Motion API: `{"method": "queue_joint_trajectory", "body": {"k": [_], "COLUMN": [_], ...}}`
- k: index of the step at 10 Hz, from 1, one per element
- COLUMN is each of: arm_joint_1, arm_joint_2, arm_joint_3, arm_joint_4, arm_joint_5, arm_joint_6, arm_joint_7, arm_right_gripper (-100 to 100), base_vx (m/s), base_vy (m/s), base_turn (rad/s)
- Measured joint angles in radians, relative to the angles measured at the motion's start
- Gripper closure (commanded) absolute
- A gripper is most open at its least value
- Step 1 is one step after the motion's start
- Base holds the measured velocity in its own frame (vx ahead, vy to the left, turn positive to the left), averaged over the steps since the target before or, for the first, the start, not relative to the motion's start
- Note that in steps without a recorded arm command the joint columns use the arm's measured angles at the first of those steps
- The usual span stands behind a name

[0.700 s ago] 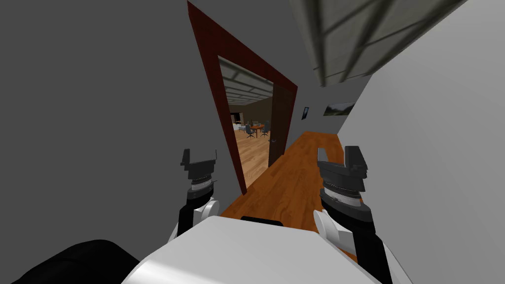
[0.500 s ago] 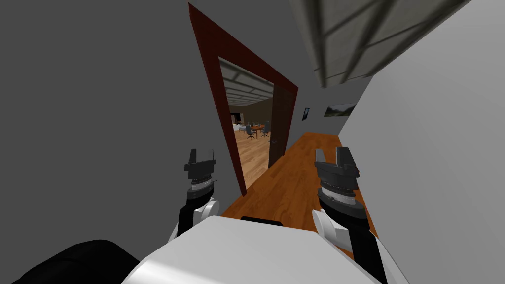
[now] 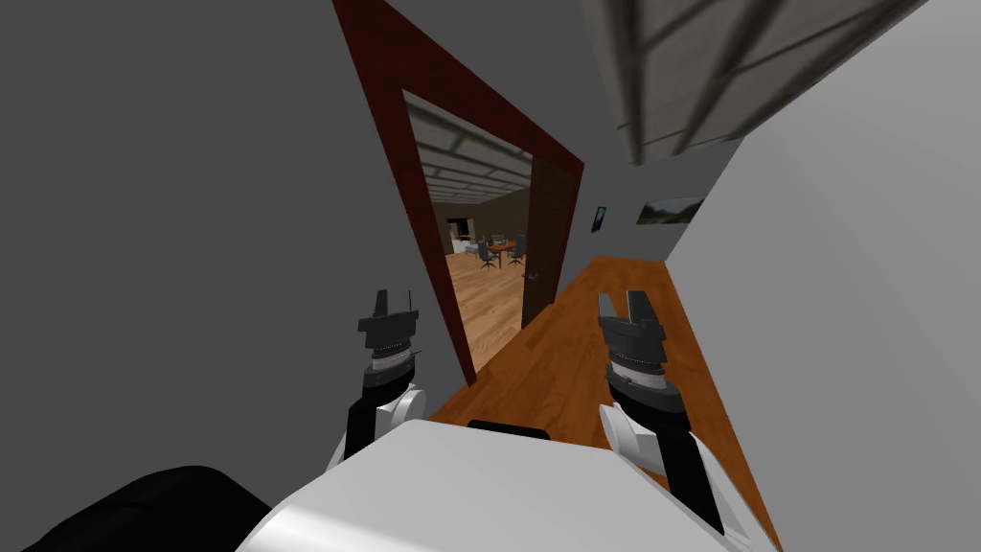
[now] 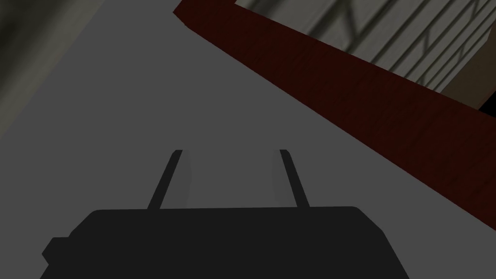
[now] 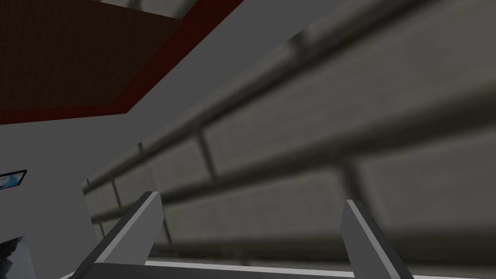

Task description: Push the door open

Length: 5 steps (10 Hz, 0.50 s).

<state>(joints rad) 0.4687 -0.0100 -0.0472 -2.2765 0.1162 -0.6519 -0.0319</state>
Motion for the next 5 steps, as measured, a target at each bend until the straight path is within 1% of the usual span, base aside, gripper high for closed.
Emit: {"method": "queue_joint_trajectory", "body": {"k": [3,5], "arm_joint_1": [-0.026,-0.038], "arm_joint_2": [-0.018,-0.024], "arm_joint_3": [-0.006,0.002], "arm_joint_4": [0.052,0.095], "arm_joint_5": [0.006,0.017], "arm_joint_6": [-0.004,-0.015], "arm_joint_7": [-0.017,-0.026], "arm_right_gripper": [-100,-100], "base_vx": [0.077,0.129], "base_vy": [-0.04,-0.069], "base_turn": [0.025,0.05]}}
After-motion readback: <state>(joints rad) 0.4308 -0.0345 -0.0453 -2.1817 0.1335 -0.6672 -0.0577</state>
